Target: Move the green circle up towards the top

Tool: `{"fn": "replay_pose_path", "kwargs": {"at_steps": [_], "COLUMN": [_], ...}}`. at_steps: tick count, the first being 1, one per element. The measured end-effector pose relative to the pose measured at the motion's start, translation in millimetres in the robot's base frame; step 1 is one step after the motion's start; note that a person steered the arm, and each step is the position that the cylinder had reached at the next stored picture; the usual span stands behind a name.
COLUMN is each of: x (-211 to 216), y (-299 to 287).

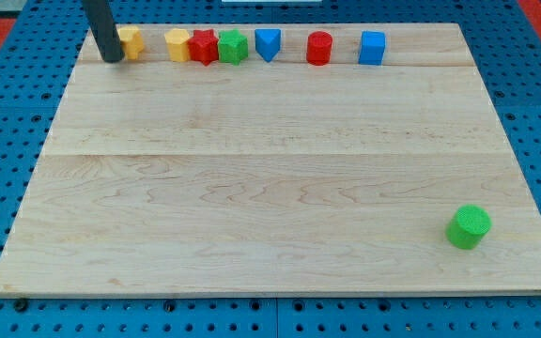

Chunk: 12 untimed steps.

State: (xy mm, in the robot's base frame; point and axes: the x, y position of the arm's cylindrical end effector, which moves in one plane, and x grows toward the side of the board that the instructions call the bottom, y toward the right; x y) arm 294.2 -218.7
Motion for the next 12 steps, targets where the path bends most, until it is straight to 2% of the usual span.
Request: {"fn": "replay_pose_path", "kwargs": {"at_steps": [1, 2, 4, 5, 6, 7, 8, 9, 11, 12], "x": [73, 125, 138, 213, 274, 273, 236, 181, 247, 210], "y": [90, 187, 431, 490, 469, 395, 365, 349, 354, 329]}}
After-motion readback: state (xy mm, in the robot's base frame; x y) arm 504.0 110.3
